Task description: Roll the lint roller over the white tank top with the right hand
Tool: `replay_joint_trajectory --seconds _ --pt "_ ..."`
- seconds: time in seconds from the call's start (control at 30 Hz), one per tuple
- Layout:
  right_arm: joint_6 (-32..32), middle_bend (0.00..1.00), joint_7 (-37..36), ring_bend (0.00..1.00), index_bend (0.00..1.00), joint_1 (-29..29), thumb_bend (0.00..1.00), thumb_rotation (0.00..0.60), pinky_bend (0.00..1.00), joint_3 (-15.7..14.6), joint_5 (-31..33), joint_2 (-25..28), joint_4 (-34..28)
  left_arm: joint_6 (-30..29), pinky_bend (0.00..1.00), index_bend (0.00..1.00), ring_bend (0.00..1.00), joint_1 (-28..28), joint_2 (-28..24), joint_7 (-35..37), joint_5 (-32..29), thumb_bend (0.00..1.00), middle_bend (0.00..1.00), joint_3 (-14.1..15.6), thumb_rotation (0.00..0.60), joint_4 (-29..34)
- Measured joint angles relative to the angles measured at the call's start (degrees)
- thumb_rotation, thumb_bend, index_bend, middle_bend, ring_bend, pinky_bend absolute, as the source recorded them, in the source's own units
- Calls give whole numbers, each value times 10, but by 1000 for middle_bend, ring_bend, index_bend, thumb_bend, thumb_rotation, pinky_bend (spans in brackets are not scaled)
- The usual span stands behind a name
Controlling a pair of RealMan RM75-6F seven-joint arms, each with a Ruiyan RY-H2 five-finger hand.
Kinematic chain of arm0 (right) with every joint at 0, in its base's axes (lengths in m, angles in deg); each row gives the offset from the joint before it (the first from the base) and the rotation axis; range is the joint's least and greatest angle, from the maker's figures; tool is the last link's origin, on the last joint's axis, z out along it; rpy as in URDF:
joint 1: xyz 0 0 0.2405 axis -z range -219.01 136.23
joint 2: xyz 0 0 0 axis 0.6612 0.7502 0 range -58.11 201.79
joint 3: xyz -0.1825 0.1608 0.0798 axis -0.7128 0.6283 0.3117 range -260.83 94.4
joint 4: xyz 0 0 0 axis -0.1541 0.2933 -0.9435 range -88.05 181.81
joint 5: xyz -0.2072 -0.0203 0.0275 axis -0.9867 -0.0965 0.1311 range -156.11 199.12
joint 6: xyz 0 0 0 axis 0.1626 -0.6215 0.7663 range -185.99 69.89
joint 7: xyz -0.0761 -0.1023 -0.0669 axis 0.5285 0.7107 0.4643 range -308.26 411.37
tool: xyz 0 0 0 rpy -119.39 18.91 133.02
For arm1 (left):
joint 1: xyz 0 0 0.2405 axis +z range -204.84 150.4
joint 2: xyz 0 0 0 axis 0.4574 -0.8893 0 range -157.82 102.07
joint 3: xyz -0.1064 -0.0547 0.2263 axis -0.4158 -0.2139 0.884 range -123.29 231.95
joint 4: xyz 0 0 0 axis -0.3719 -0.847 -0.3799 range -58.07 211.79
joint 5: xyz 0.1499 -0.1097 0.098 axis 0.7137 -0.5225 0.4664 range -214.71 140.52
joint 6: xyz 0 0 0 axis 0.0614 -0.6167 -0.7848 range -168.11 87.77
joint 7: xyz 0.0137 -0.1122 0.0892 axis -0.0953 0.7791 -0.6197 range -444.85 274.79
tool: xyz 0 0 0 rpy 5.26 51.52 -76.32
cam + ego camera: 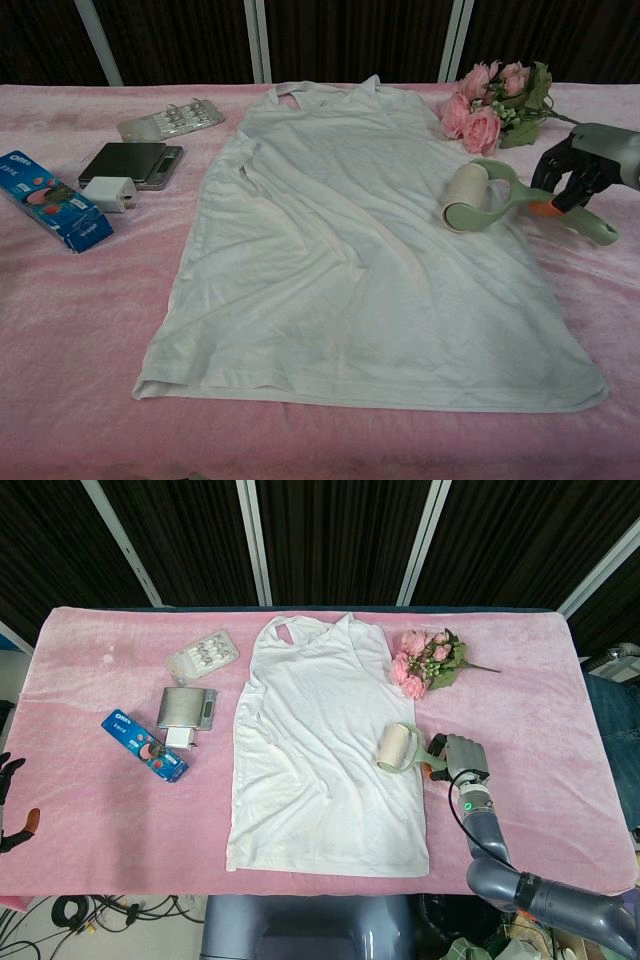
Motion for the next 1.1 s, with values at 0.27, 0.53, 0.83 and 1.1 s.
replay_joint_trajectory --seconds 0.27,0.53,0.83,1.1 --pt "6 486 -2 520 681 0 527 600 408 -4 4 1 0 -1 254 143 38 0 0 -2 2 385 60 1 600 1" --pt "12 489 -10 520 685 -1 527 600 407 -4 1 3 0 -2 254 143 38 1 0 -2 1 386 60 1 600 1" --pt "16 492 -24 520 701 1 534 600 408 -2 -2 6 0 -1 254 143 38 1 0 0 -1 386 60 0 600 1" --pt "21 494 -47 520 707 6 543 600 407 4 -11 6 -1 0 254 143 38 1 -1 1 -2 385 60 0 600 2"
